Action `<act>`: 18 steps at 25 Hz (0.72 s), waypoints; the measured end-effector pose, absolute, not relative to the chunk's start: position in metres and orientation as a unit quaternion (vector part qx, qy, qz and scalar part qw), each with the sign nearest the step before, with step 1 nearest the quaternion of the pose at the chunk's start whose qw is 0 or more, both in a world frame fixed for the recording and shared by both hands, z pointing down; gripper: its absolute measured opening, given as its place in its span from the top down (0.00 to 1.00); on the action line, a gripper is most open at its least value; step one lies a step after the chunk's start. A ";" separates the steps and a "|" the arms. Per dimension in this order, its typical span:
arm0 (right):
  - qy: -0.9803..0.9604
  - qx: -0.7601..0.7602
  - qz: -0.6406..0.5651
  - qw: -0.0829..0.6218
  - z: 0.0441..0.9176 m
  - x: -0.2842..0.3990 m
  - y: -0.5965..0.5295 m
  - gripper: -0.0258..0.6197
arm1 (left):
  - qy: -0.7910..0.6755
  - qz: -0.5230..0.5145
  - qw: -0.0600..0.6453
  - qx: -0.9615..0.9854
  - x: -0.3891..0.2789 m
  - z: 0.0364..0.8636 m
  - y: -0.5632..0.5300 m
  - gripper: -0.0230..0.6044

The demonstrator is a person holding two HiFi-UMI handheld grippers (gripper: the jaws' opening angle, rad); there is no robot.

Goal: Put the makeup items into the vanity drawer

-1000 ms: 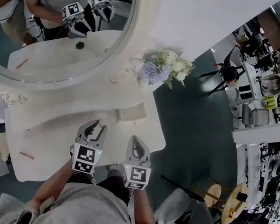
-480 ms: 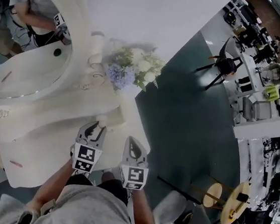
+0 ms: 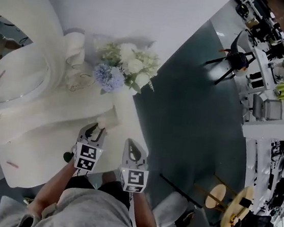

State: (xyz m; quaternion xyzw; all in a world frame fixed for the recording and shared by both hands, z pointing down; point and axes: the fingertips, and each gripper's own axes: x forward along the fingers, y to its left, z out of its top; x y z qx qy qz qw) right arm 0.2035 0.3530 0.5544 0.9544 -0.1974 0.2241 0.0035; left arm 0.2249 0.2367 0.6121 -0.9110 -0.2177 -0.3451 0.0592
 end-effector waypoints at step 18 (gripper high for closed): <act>-0.205 0.949 0.239 -0.008 0.573 0.205 0.362 0.94 | -0.196 -0.375 0.012 -0.906 0.228 0.631 0.242 0.67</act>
